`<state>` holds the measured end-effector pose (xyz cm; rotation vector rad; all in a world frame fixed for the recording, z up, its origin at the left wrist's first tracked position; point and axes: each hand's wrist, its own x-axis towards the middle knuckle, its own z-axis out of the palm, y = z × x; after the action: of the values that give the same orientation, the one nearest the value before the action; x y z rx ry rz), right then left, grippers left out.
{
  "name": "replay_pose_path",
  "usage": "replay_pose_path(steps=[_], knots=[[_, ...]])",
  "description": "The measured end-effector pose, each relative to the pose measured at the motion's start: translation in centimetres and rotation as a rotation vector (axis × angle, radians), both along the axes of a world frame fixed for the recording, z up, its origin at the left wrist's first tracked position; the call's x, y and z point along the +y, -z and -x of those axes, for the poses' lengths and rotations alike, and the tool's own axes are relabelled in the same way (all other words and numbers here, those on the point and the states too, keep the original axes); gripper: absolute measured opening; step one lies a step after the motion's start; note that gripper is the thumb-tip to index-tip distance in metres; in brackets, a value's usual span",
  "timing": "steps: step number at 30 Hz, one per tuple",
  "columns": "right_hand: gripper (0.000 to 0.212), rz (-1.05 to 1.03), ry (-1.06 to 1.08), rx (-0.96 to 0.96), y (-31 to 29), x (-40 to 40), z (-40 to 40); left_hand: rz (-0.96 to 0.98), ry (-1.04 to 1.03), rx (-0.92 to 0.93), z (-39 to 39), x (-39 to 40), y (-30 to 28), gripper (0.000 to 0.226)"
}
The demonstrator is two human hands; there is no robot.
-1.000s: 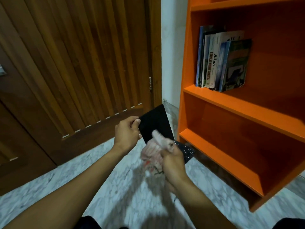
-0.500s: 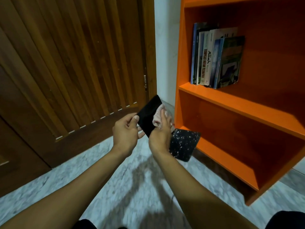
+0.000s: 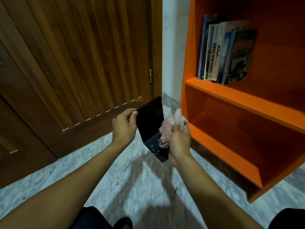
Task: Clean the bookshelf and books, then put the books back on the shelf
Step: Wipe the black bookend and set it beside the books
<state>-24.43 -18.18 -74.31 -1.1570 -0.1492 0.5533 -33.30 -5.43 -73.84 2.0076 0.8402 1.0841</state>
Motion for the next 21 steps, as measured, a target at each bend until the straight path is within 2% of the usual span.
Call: replay_pose_path(steps=[3, 7, 10, 12, 15, 19, 21], knots=[[0.046, -0.024, 0.130, -0.094, -0.2, 0.8, -2.4, 0.000, 0.038, 0.011, -0.2, -0.4, 0.0, 0.021], [0.076, 0.072, 0.086, -0.270, 0.4, 3.8, -3.3, 0.126, 0.102, -0.073, -1.1, -1.4, -0.4, 0.020], [0.081, 0.266, 0.062, -0.384, 1.0, 5.2, -2.3, 0.203, 0.128, -0.152, -1.7, -2.3, -1.1, 0.021], [0.080, 0.298, 0.068, -0.439, 1.7, 5.7, -1.8, 0.206, 0.131, -0.194, -1.7, -2.4, -1.2, 0.022], [0.079, 0.314, 0.053, -0.391, 2.4, 6.6, -0.6, 0.192, 0.136, -0.234, -1.4, -2.3, -1.2, 0.022], [0.078, 0.285, 0.000, -0.205, 2.9, 7.8, 0.3, 0.118, 0.092, -0.188, -1.2, -1.4, -0.5, 0.022], [0.073, 0.310, -0.055, -0.183, 3.5, 7.7, 1.0, 0.117, 0.056, -0.187, -1.3, -0.8, -0.3, 0.022]])
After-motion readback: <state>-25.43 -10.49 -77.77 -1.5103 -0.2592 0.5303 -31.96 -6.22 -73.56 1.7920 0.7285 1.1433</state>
